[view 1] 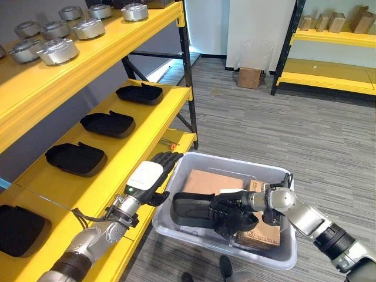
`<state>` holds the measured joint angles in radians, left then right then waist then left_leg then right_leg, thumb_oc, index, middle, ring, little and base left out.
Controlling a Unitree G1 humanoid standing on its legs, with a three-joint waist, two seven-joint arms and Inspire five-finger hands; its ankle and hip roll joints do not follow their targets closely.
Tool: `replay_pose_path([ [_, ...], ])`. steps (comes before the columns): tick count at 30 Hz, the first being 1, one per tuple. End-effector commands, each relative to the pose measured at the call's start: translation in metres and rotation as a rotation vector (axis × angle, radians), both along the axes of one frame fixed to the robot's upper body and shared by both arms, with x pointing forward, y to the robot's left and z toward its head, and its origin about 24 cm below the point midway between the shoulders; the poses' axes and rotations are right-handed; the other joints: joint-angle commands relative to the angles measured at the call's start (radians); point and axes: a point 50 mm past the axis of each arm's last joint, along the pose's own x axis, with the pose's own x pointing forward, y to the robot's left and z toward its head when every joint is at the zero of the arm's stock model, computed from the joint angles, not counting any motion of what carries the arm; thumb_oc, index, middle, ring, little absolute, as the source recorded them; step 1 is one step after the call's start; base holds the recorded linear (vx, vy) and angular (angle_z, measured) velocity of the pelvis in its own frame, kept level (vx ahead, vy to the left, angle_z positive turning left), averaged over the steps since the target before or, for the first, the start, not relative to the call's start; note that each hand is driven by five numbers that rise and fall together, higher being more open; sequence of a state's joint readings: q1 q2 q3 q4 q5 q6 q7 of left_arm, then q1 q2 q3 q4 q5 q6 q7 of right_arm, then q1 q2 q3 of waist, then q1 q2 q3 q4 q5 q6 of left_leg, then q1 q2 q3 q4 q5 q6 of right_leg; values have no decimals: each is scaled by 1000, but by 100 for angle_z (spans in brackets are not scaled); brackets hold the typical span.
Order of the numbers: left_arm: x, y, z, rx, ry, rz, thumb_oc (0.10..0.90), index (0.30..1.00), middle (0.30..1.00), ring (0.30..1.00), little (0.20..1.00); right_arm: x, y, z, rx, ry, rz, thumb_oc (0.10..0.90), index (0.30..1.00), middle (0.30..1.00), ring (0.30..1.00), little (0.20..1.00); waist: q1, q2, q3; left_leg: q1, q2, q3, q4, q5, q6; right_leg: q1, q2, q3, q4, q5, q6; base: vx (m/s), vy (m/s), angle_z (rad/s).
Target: Move parts from the plastic box to the shelf.
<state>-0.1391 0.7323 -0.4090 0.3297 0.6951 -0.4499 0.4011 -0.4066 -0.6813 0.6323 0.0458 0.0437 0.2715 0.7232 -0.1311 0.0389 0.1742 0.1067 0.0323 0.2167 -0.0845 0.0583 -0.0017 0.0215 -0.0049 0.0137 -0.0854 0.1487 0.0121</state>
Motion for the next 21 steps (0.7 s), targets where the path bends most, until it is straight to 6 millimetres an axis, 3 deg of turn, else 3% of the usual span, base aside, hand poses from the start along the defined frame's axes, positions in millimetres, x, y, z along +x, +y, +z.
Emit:
replay_pose_path([
  [1,18,-2,33,-12,-141,-60,900,1000,1000,1000,1000,12,25,37,196,-85,65,400,300,300,300,300,5,-23,-52,40,11,23,3,-129,5,35,-24,-37,37,-134,63,0,0,0],
  [9,10,-1,9,57,-13,-68,900,1000,1000,1000,1000,9,10,43,236,-61,61,400,300,300,300,300,-13,-25,-55,43,11,31,3,-129,4,32,-19,-24,39,-132,64,0,0,0],
  [12,10,12,1,66,-3,40,900,1000,1000,1000,1000,12,4,45,250,-73,10,400,300,300,300,300,-18,-24,-57,47,11,34,3,-129,5,34,-19,-22,38,-131,65,0,0,0],
  [17,6,32,-1,88,1,108,900,1000,1000,1000,1000,14,-24,55,284,-98,-115,400,300,300,300,300,-31,-27,-56,46,13,45,3,-126,4,27,-19,-15,41,-127,70,-13,-4,-2],
  [21,-1,44,-7,104,22,142,900,1000,1000,1000,1000,6,-32,75,324,-81,-115,400,300,300,300,300,-55,-29,-56,52,13,63,2,-127,5,23,-14,0,42,-124,71,-11,-1,-10],
])
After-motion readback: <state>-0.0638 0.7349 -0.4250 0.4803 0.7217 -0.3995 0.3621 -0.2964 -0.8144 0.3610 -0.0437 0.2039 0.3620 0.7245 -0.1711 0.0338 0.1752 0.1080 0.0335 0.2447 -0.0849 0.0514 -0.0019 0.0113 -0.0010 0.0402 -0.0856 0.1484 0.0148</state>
